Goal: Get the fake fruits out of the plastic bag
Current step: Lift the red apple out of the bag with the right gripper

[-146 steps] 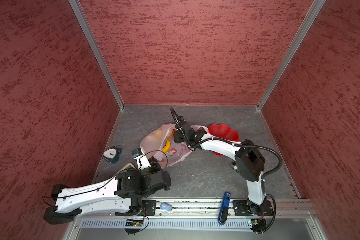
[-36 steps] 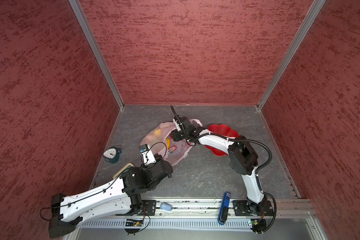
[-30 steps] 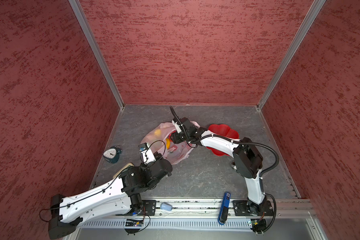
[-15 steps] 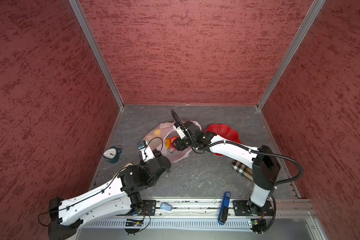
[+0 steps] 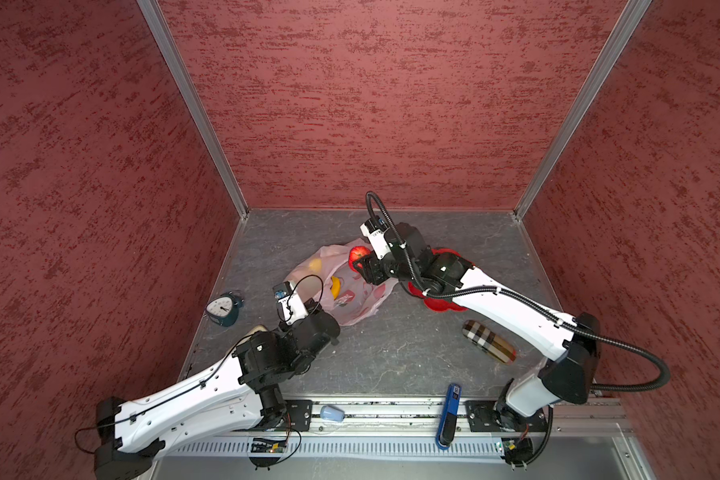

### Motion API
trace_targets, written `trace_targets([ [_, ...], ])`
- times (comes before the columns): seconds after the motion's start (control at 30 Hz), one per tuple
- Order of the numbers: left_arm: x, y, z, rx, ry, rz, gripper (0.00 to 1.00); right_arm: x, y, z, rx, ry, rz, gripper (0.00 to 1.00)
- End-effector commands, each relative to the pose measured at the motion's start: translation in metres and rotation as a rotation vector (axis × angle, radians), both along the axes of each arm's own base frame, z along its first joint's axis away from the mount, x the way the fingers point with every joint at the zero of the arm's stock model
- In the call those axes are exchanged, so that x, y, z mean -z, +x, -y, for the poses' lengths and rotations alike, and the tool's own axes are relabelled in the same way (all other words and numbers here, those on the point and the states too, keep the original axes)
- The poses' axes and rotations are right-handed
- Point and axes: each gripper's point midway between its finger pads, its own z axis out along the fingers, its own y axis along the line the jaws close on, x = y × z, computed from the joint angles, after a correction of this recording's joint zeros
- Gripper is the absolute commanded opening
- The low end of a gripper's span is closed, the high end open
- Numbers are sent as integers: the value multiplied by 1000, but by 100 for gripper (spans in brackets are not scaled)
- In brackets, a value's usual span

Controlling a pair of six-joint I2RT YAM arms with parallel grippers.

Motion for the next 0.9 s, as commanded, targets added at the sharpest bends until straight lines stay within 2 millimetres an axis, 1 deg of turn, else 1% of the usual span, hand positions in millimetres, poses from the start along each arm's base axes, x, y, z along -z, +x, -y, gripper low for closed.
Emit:
trace_targets([
  [0.0,4,-2,-5,-6,5,-11,4,-30,17,28,92,-18,90,44],
  [0.17,5,-4,-8,-10,5,-17,4,-54,37,61,181,10,146,43],
  [0.3,6,-6,-11,-16,7,-21,4,-60,55,97,280,3,164,43],
  [0.37,6,-6,-12,-19,6,-23,4,-56,64,114,324,12,156,42],
  [0.4,7,-7,-13,-20,5,-24,4,-64,64,127,347,35,169,42],
  [0.47,7,-7,-14,-23,4,-26,4,-61,70,145,387,49,160,42],
  [0.53,7,-7,-14,-22,4,-25,4,-51,76,162,428,44,137,42],
  [0.6,6,-8,-15,-24,6,-25,4,-34,83,179,469,19,111,42],
  [0.7,5,-8,-16,-25,7,-24,4,2,92,200,522,-7,45,42],
  [0.8,3,-8,-16,-26,6,-20,4,43,97,214,551,-3,-31,42],
  [0.87,3,-8,-17,-27,8,-21,4,66,100,222,574,-12,-66,41],
])
